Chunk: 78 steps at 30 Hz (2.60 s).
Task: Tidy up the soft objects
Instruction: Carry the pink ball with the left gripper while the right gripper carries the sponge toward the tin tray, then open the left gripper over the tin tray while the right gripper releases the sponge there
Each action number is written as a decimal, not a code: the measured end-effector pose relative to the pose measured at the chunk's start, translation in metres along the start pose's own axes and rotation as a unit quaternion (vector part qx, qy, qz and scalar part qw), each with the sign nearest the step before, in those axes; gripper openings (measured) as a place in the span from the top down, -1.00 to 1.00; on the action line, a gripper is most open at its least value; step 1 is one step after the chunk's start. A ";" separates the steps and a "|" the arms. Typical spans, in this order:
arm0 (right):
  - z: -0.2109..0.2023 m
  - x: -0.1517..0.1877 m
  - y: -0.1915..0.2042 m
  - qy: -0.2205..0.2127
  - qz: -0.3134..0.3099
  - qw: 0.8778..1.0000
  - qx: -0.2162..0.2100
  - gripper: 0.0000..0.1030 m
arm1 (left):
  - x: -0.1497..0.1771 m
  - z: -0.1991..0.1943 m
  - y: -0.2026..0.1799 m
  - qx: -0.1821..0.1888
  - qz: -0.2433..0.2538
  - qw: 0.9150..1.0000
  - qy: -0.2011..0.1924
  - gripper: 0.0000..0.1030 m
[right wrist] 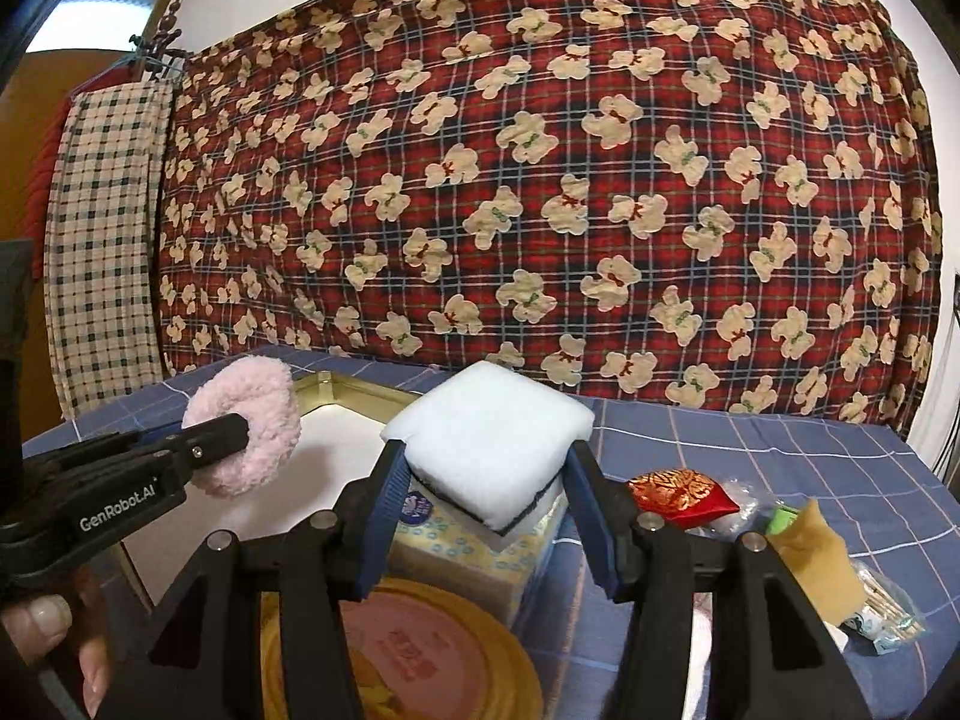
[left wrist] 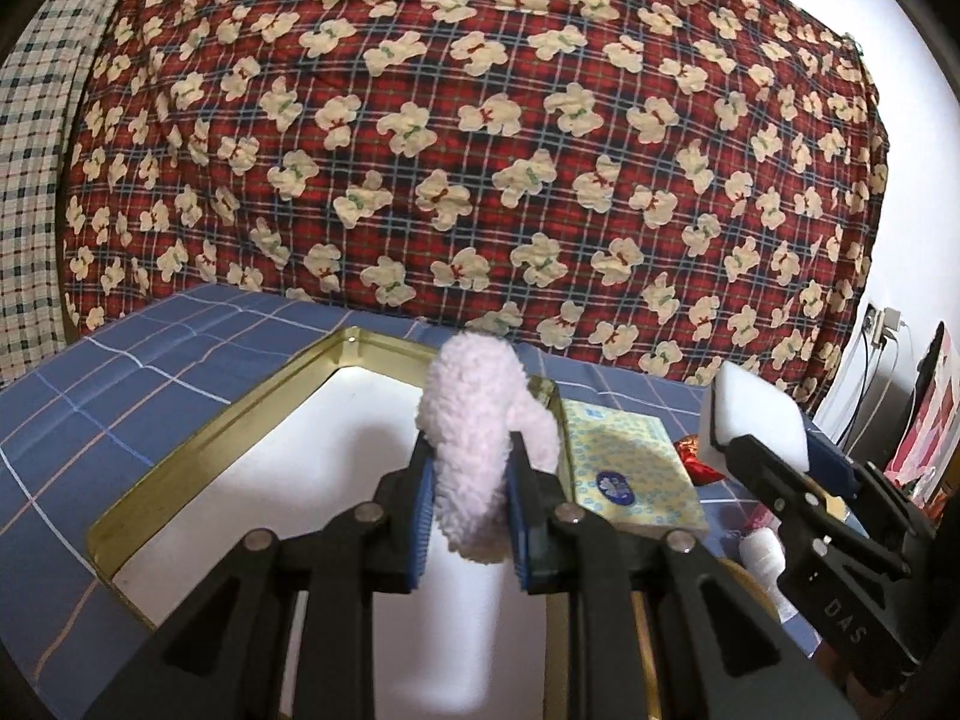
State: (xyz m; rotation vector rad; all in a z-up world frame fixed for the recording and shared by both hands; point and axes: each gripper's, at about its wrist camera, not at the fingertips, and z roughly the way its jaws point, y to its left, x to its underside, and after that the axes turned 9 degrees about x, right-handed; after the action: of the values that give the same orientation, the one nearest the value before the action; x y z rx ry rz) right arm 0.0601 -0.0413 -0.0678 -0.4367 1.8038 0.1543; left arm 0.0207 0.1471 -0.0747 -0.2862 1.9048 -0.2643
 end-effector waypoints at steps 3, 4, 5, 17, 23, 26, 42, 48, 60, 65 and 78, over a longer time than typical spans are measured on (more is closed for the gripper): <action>0.001 -0.001 0.005 -0.001 -0.005 1.000 -0.003 -0.07 | 0.000 0.001 0.005 -0.005 -0.007 1.000 0.005 0.62; 0.001 -0.001 0.006 -0.001 -0.006 1.000 -0.004 -0.07 | 0.000 0.001 0.007 -0.006 -0.009 1.000 0.007 0.62; 0.001 -0.001 0.008 -0.001 -0.008 1.000 -0.005 -0.07 | 0.000 0.002 0.008 -0.010 -0.010 1.000 0.008 0.62; 0.005 -0.003 0.025 0.002 -0.027 1.000 -0.016 -0.08 | -0.001 0.005 0.025 -0.021 -0.029 0.999 0.023 0.62; 0.007 -0.003 0.032 0.004 -0.028 0.999 -0.021 -0.08 | -0.002 0.006 0.034 -0.032 -0.030 0.999 0.032 0.62; 0.008 -0.003 0.037 0.006 -0.032 0.999 -0.022 -0.08 | -0.002 0.007 0.037 -0.039 -0.028 0.998 0.037 0.62; 0.012 -0.020 0.057 0.045 -0.033 0.997 -0.043 -0.08 | -0.007 0.016 0.051 -0.046 -0.023 0.996 0.069 0.62; 0.029 -0.038 0.067 0.091 -0.030 0.994 -0.059 -0.08 | -0.015 0.017 0.056 -0.049 -0.023 0.996 0.075 0.62; 0.065 -0.049 0.104 0.159 -0.062 0.981 -0.091 -0.12 | -0.029 0.021 0.069 -0.061 -0.013 0.992 0.108 0.59; 0.074 -0.048 0.111 0.165 -0.067 0.980 -0.092 -0.24 | -0.032 0.022 0.074 -0.072 -0.010 0.991 0.110 0.21; 0.043 -0.038 0.069 0.120 -0.028 0.989 -0.075 -0.42 | -0.027 0.017 0.066 -0.086 -0.001 0.990 0.109 -0.48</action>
State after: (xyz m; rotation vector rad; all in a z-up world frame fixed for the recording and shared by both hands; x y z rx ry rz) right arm 0.0812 0.0446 -0.0517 -0.6356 2.0216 0.2066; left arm 0.0411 0.2169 -0.0777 -0.3887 2.1476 -0.1370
